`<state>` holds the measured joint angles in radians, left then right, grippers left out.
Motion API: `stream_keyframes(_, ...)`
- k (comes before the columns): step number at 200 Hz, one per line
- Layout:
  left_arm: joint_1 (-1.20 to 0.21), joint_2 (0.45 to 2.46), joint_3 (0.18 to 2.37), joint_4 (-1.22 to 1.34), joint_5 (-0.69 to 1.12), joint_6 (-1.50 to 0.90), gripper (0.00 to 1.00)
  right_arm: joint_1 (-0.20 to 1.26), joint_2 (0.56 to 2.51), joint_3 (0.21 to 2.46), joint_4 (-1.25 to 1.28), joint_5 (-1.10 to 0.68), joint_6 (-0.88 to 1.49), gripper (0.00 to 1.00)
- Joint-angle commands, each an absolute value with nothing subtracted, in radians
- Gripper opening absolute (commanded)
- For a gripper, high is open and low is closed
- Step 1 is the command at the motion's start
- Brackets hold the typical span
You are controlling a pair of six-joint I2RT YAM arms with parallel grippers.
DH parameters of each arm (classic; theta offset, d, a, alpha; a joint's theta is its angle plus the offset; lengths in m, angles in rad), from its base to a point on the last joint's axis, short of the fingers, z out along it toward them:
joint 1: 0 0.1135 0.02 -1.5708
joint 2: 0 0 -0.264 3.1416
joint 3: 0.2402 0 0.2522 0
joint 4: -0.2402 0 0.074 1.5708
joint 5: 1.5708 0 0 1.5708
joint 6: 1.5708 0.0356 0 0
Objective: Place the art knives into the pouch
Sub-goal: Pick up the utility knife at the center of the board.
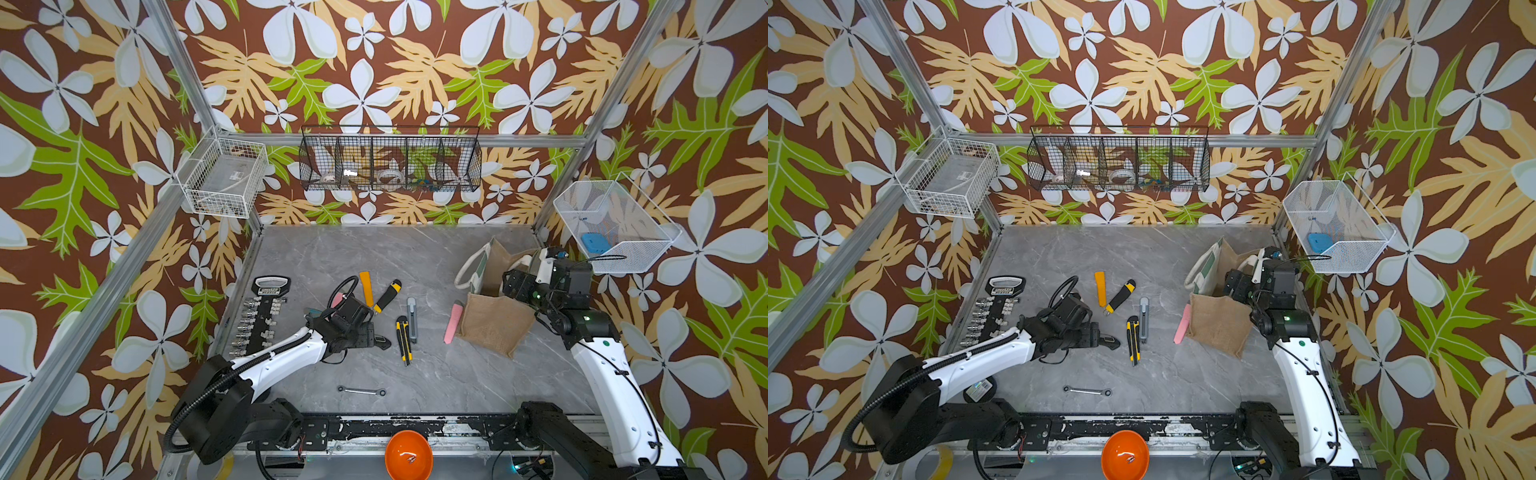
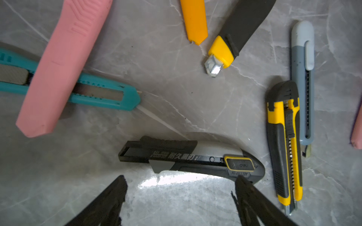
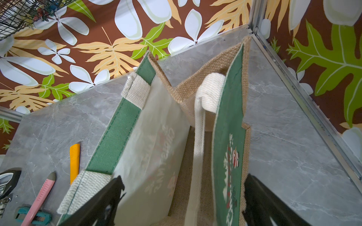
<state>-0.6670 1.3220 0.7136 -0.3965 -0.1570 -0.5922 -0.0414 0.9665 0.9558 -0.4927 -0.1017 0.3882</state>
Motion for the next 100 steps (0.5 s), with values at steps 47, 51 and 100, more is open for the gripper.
stream_keyframes(47,-0.801,1.51,0.809,-0.493,-0.234,-0.46,0.91,-0.042,0.955,0.963,-0.489,-0.103,0.382,1.0)
stream_keyframes(51,-0.808,1.524,0.816,-0.492,-0.234,-0.455,0.91,-0.042,0.955,0.963,-0.488,-0.103,0.383,1.0)
stream_keyframes(100,-0.828,1.613,0.907,-0.511,-0.337,-0.443,0.92,-0.042,0.948,0.967,-0.495,-0.107,0.387,1.0)
